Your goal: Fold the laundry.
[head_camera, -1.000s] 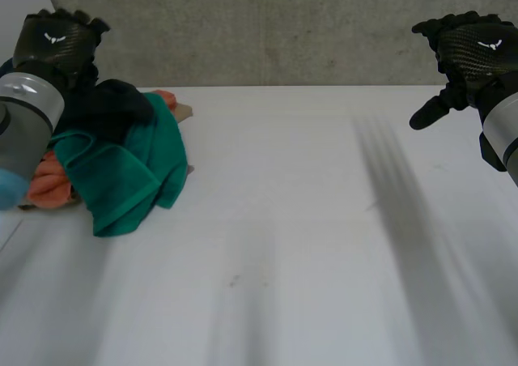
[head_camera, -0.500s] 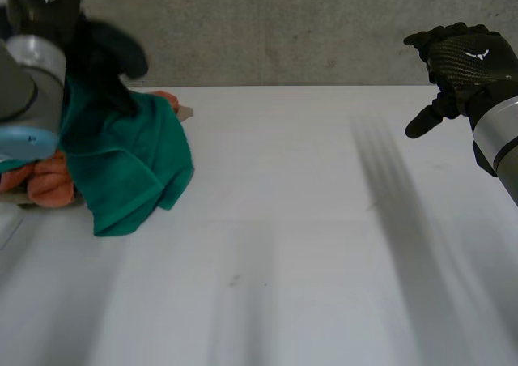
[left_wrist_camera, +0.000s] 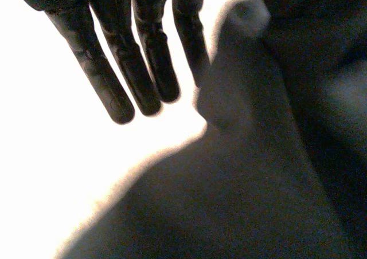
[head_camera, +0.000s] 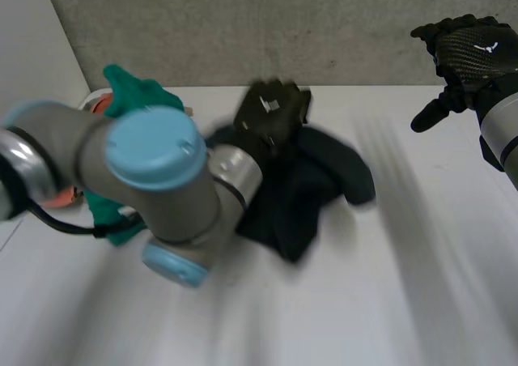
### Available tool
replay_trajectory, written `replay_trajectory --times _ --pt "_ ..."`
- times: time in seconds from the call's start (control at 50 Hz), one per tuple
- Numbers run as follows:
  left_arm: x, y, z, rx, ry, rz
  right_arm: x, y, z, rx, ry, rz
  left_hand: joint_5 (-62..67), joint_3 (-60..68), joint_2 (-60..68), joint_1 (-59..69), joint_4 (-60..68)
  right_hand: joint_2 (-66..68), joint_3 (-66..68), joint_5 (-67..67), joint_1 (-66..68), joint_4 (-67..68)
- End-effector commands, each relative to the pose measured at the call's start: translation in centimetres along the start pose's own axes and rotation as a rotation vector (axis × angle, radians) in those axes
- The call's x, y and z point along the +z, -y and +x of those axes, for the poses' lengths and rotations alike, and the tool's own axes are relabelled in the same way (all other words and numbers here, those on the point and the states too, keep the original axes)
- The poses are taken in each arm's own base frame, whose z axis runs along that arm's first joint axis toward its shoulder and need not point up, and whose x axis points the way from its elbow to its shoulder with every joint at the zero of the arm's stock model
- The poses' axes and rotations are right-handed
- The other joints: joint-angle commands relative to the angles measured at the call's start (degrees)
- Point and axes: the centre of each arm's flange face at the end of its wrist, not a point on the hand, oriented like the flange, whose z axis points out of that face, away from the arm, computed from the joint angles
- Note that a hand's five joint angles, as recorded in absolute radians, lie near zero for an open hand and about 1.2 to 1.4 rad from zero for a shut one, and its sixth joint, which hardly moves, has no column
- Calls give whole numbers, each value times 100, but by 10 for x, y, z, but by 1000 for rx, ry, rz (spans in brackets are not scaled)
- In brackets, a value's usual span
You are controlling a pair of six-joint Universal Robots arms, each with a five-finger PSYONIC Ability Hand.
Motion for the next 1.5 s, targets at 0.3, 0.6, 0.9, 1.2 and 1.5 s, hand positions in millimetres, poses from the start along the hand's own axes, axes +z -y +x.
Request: replay_trajectory --times 0.3,0.6,0.9,1.2,1.5 --pt "-57 38 -84 66 204 -40 -15 -56 -46 -161 353 -277 -3614 -3679 -3695 -3077 -3837 -185 -170 -239 -252 -167" --pt "-97 -53 -115 421 140 -350 -41 -93 -133 -213 546 -273 -3328 -3393 -3409 -2791 -3551 -185 -170 -239 -252 -167" --pt "-76 -118 -127 602 62 -393 -36 -119 -145 -241 509 -265 -2052 -2117 -2133 -1515 -2275 3496 3511 3442 3429 3514" --pt "-49 -95 -134 685 110 -305 -27 -115 -141 -269 484 -229 3314 3250 3234 3851 3091 6815 6830 6761 6748 6833" --pt "-55 149 -104 239 314 369 -4 71 -56 -253 177 276 3314 3250 3234 3851 3091 6815 6830 6761 6748 6833"
